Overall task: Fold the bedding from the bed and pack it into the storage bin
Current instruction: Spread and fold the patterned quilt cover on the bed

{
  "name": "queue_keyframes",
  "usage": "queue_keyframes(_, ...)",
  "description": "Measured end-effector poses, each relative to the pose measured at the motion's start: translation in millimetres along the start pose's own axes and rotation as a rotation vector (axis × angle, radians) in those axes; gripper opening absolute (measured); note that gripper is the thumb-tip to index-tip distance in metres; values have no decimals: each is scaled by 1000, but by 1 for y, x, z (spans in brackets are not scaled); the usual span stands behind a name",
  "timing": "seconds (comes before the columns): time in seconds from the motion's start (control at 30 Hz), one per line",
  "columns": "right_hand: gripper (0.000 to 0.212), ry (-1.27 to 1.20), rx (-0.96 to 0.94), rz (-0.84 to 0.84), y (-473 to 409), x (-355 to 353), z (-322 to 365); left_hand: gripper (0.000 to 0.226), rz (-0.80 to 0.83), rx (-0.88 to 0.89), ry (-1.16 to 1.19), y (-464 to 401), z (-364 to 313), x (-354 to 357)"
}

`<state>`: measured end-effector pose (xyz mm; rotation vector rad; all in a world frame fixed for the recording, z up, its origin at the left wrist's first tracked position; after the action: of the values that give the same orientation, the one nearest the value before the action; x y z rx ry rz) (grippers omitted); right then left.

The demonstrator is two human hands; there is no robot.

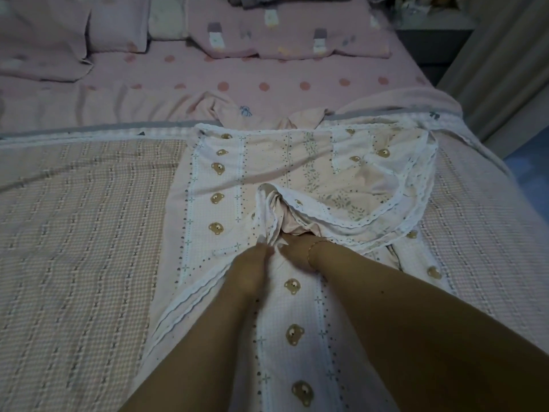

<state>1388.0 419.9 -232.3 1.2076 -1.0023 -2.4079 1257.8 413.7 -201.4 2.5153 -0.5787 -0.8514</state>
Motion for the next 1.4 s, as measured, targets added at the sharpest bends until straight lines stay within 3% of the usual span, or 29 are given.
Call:
queue_keyframes(0.1,54,28,-15,-5,-1,2,1,38,-97,183,-119,-16,-62,-12)
queue_keyframes(0.2,46,58,23,-8,5,-5,-1,40,78,212,7,-39,-98,10)
queue_keyframes(0.3,43,100,15,-17,10,-11,-3,57,231,160,-59,-60,-107,32)
queue_keyframes(0.43,50,23,-65,17,-4,-1,-1,69,253,-11,-293,-86,-91,35)
queue_keyframes(0.57,56,22,-51,21,-6,-1,-10,27,143,-99,100,-103,-88,20)
queue_keyframes(0.63,58,32,-36,49,-9,4,-17,12,78,-106,520,-119,-93,-10)
queue_keyframes(0.7,57,-10,-21,57,-13,6,-21,23,-65,-64,956,-139,-92,-62)
queue_keyframes(0.77,56,-25,-19,69,-15,6,-20,42,-161,61,1052,-147,-91,-111)
queue_keyframes(0.87,56,14,-22,83,-17,4,-19,58,-412,115,552,-128,-74,-137)
queue_keyframes(0.93,57,24,-11,95,-18,2,-18,54,-497,294,167,-96,-75,-112)
queue_keyframes(1.03,59,56,-25,28,-15,3,-18,55,-307,570,-403,-68,-67,-38)
queue_keyframes(1.13,58,78,-83,-109,-12,7,-18,69,-131,532,-874,-84,-37,-10)
queue_keyframes(1.27,58,107,-129,-249,-20,4,-21,58,-71,549,-1019,-99,-35,-15)
queue_keyframes(1.4,87,89,-178,-353,-33,-8,-18,73,-74,565,-1090,-118,-46,-32)
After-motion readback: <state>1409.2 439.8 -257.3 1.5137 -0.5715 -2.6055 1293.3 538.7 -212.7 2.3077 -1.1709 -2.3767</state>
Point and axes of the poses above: each hand's wrist, its own y-axis away from the middle knuckle, its own x-axis out of the palm, z = x × y, the point moved 8 cm from there along -y, towards the middle knuckle, and after that the axes turned 12 degrees about -y, right-handed, at the moved point
